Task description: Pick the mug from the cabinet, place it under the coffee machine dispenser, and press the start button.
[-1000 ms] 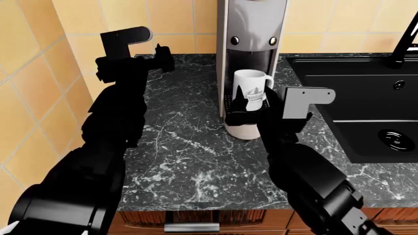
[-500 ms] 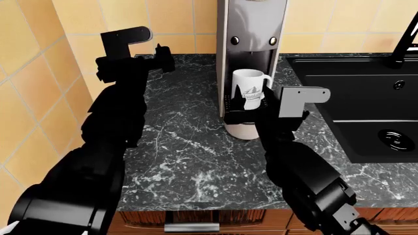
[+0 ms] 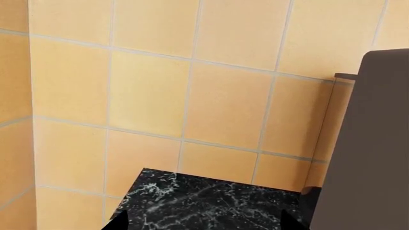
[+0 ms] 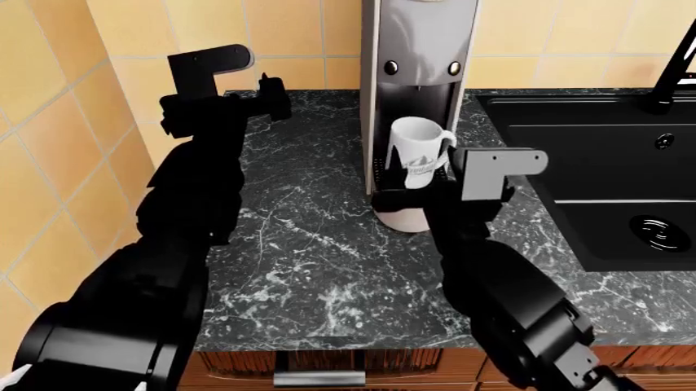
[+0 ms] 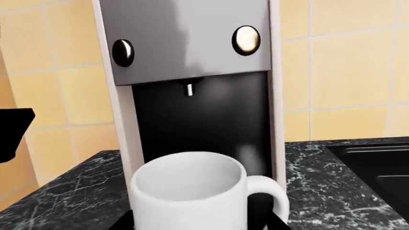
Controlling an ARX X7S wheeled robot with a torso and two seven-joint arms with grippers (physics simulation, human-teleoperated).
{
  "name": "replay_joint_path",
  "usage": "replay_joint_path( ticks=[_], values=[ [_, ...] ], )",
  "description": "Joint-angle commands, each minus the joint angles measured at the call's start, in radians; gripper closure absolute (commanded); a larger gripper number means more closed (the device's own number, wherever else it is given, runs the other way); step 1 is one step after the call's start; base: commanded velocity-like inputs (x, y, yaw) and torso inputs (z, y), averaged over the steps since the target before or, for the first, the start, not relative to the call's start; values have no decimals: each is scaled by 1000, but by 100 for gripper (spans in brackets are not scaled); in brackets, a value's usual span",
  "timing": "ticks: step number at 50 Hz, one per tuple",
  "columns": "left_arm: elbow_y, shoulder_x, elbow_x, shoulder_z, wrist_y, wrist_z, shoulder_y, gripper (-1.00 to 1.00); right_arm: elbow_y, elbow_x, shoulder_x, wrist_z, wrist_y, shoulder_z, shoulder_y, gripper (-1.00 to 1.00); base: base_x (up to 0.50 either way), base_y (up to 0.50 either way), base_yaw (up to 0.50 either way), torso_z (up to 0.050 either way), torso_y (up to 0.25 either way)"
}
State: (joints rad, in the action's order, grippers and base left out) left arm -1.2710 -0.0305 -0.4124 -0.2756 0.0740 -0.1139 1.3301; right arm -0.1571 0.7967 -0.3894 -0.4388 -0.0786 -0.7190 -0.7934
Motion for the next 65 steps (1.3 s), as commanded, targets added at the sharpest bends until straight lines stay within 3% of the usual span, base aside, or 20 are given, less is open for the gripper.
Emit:
replay_joint_path(
  ticks=[1,22,38,56,57,65],
  values=[
    [8,-2,-3,-3,-3,-3,-3,-100,57,6,-22,-21,-5,-1,27,-100,0,0,0,0,0],
    [-16,1,-6,-8,13,1,4,-100,106,17,-44,-33,-11,1,44,-100,0,0,0,0,0],
    [-3,0,-9,-17,7,-6,0,-100,341,81,-146,-80,-79,19,35,-100,0,0,0,0,0],
    [46,-9,-18,-24,-21,-19,-16,-100,398,156,-194,-87,-89,68,25,-100,0,0,0,0,0],
    [49,-9,-19,-25,-23,-20,-17,-100,395,170,-196,-79,-86,75,24,100,0,0,0,0,0],
    [54,-11,-22,-29,-23,-21,-20,-100,403,229,-213,-64,-95,105,3,100,0,0,0,0,0]
  ],
)
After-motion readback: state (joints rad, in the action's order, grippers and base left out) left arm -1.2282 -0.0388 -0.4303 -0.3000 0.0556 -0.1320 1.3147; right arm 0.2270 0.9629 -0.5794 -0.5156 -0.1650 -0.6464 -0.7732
